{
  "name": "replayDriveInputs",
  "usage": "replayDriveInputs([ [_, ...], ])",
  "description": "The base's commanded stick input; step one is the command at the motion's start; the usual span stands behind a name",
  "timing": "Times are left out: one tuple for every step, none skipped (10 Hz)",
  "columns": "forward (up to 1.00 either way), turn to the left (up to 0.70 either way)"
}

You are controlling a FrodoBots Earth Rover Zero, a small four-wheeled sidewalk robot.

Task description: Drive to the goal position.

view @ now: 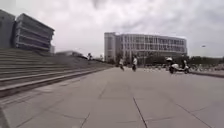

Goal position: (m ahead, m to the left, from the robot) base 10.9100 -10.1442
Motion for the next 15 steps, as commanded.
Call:
replayDriveInputs([
  [0.70, 0.00],
  [0.70, 0.00],
  [0.70, 0.00],
  [0.70, 0.00],
  [0.70, 0.00],
  [0.70, 0.00],
  [0.70, 0.00],
  [0.70, -0.07],
  [0.70, -0.13],
  [0.70, -0.04],
  [0.70, 0.00],
  [0.70, 0.00],
  [0.70, -0.09],
  [0.70, -0.12],
  [0.70, -0.04],
])
